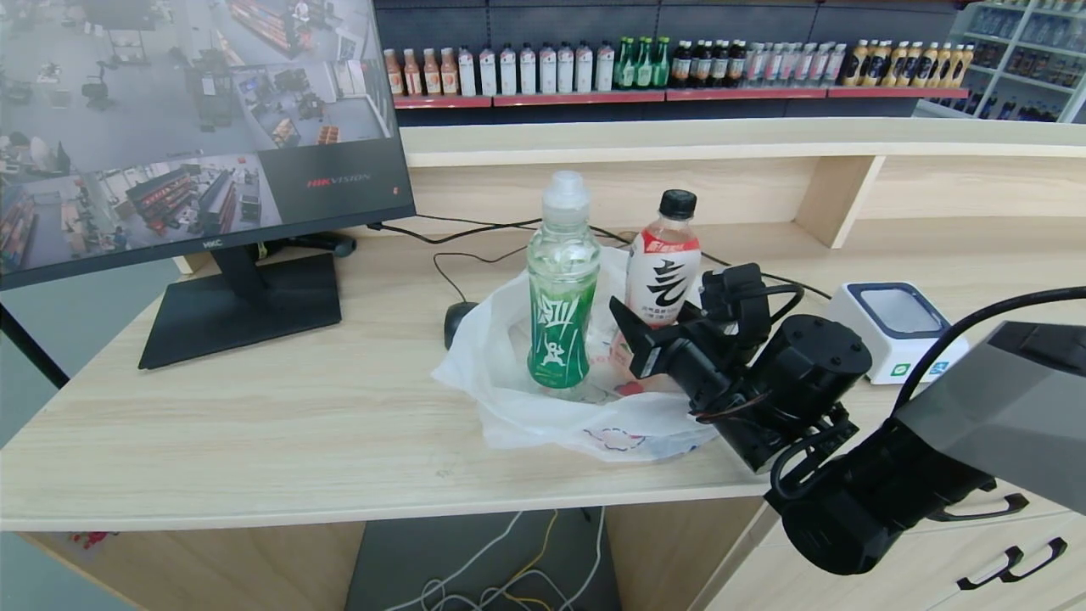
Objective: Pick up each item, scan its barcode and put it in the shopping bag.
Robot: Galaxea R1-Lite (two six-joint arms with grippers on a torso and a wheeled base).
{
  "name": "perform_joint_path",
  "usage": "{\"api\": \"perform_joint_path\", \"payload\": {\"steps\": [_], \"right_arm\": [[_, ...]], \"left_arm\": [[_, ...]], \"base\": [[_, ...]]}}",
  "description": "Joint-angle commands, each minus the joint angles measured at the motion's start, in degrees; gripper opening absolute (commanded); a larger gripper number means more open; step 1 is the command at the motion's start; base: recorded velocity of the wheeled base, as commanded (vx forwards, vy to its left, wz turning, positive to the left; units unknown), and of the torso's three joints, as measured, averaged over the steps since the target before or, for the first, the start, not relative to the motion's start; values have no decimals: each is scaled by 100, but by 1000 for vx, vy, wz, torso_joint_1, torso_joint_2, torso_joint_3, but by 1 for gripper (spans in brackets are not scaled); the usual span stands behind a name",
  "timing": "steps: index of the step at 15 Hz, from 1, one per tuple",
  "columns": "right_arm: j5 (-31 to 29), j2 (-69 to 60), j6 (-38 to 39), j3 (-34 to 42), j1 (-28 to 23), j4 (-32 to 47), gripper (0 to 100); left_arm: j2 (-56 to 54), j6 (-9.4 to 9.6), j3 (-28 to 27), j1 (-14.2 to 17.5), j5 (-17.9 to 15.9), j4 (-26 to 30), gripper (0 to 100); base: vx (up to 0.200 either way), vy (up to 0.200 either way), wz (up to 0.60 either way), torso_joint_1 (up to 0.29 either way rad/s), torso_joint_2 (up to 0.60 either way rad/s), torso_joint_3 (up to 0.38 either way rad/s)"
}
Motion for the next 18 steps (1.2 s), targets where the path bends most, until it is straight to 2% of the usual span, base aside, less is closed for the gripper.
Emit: {"api": "perform_joint_path", "payload": {"steps": [1,6,7,13,18], "right_arm": [[-1,14,-4,18,7,2,0],[-1,40,-4,-9,7,2,0],[-1,40,-31,-18,7,2,100],[-10,-285,-13,79,7,2,100],[-10,-2148,-136,1380,25,2,100]], "left_arm": [[-2,0,0,0,-4,0,100],[-2,0,0,0,-4,0,100],[-2,0,0,0,-4,0,100],[-2,0,0,0,-4,0,100],[-2,0,0,0,5,0,100]], "base": [[0,0,0,0,0,0],[0,0,0,0,0,0],[0,0,0,0,0,0],[0,0,0,0,0,0],[0,0,0,0,0,0]]}}
